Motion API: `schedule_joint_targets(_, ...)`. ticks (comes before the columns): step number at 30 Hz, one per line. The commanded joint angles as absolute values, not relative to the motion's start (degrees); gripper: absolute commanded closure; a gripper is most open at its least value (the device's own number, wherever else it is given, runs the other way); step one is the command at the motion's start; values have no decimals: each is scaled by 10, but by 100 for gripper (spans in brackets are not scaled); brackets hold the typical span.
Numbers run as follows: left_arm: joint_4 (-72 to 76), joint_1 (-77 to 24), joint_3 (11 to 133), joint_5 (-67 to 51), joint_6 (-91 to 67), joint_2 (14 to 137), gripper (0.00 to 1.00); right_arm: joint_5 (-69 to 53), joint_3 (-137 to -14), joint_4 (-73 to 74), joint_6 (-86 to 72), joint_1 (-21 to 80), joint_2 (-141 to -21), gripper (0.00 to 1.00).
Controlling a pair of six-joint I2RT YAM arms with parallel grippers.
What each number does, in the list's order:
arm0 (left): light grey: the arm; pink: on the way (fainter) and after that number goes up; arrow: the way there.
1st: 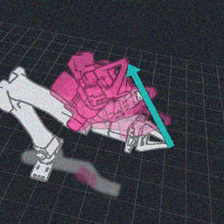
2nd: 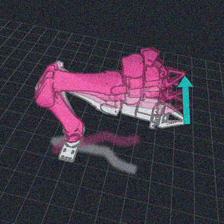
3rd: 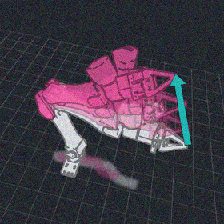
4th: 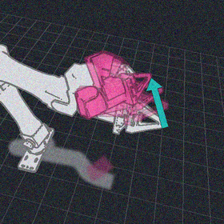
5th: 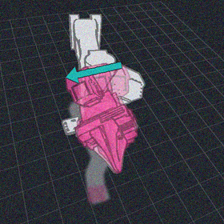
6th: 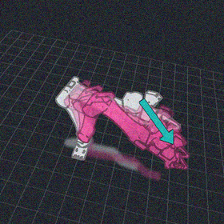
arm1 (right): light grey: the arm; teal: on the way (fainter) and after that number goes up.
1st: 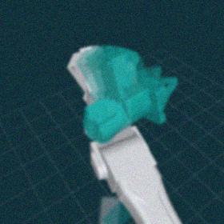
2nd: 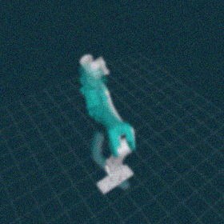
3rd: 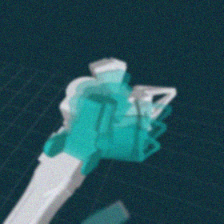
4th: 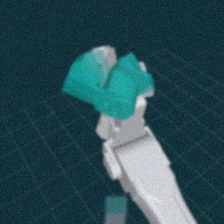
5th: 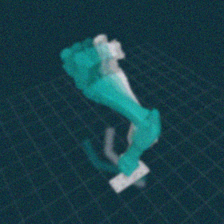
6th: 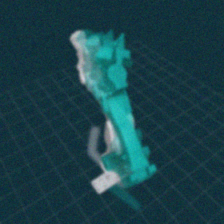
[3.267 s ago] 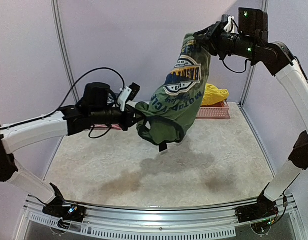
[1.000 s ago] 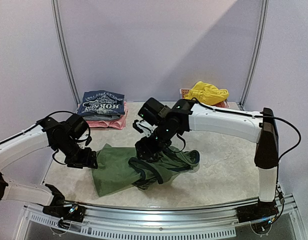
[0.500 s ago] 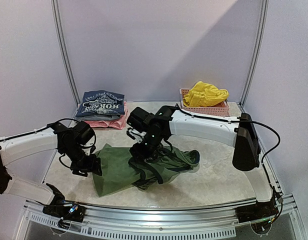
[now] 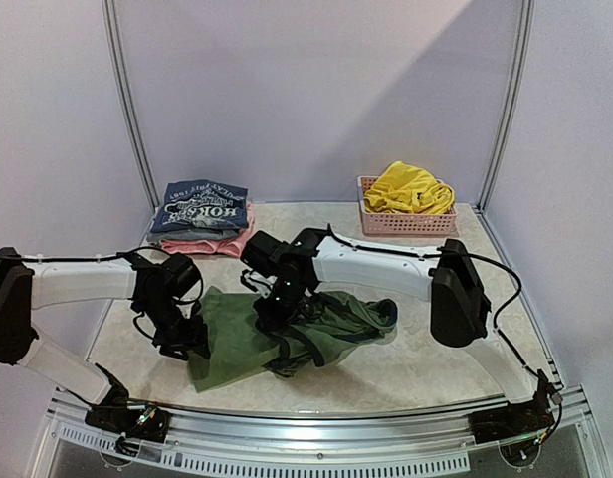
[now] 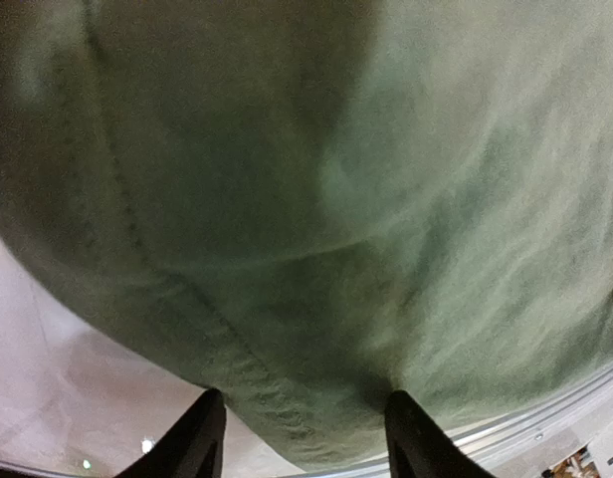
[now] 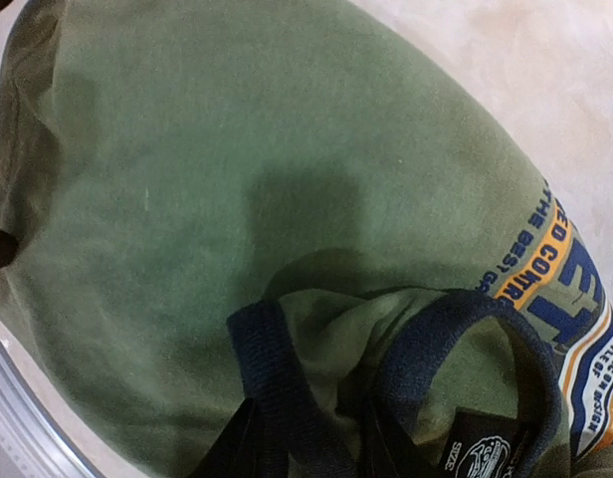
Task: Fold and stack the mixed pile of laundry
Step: Pick up the crumpled tank top from the center of the board, then adjust the crumpled tank top at the center of the board.
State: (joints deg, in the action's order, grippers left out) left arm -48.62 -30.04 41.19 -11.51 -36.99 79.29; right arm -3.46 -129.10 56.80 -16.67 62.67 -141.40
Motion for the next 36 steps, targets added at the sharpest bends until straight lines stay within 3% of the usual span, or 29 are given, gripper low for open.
schedule_joint_targets(1, -438, -293, 395, -139, -367, 813, 50, -28, -1306, 567, -157, 628, -1423, 81)
schedule_joint_targets(5, -408, -293, 387, -146, -367, 816, 73, -4, -1306, 570, -154, 628, -1401, 100)
schedule_joint_targets(7, -406, -293, 392, -144, -366, 808, 91, 32, -1306, 580, -153, 627, -1376, 100)
schedule_joint_targets(9, -419, -293, 402, -131, -368, 792, 100, 61, -1293, 594, -154, 626, -1346, 100)
schedule_joint_targets(16, -505, -292, 481, -85, -367, 737, 100, 162, -1034, 580, -208, 610, -1099, 100)
schedule_joint_targets(24, -548, -278, 581, -66, -357, 765, 100, 219, -752, 613, -355, 593, -806, 100)
schedule_joint_targets(36, -592, -201, 750, -69, -339, 893, 100, 238, -561, 715, -635, 593, -560, 100)
